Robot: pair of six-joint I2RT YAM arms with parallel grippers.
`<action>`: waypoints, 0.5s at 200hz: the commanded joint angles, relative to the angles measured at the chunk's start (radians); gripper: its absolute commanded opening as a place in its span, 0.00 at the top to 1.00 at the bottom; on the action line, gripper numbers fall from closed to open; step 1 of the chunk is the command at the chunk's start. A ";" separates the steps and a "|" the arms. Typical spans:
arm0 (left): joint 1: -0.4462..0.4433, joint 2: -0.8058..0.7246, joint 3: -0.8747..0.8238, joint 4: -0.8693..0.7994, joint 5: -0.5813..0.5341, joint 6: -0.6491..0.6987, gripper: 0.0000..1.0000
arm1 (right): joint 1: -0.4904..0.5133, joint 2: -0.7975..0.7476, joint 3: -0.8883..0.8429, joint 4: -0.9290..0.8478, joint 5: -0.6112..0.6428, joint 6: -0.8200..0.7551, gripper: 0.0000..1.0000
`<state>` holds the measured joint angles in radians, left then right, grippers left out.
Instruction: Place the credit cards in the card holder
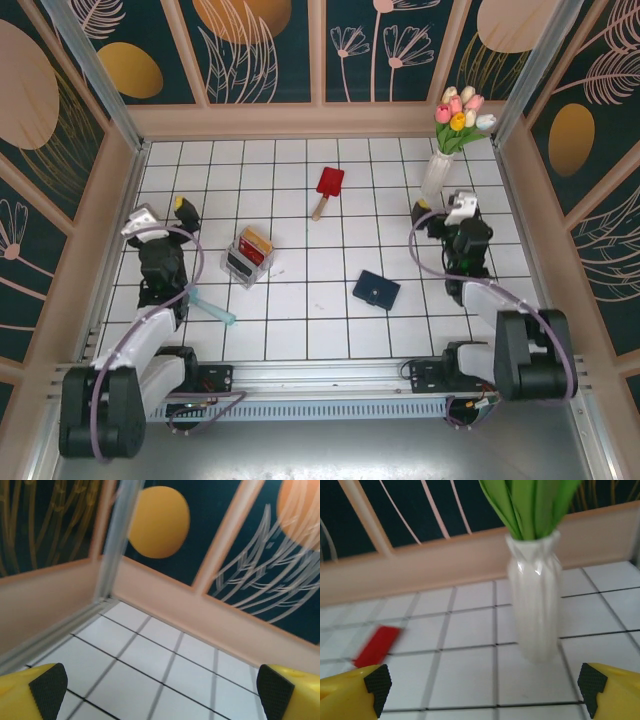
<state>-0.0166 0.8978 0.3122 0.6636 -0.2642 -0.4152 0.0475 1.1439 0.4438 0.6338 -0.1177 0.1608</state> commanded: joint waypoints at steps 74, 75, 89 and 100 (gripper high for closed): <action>0.000 0.130 0.083 -0.589 0.513 -0.235 0.01 | 0.404 -0.002 0.101 -0.417 -0.256 0.307 0.05; 0.000 0.131 0.086 -0.592 0.513 -0.235 0.01 | 0.407 -0.001 0.101 -0.415 -0.256 0.309 0.05; 0.000 0.132 0.093 -0.604 0.540 -0.228 0.01 | 0.437 0.020 0.099 -0.390 -0.245 0.323 0.05; 0.000 0.127 0.090 -0.608 0.538 -0.226 0.01 | 0.462 0.035 0.107 -0.401 -0.218 0.326 0.05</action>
<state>-0.0177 1.0344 0.3618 0.1287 0.2363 -0.6312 0.4683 1.1572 0.5087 0.2642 -0.3912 0.4538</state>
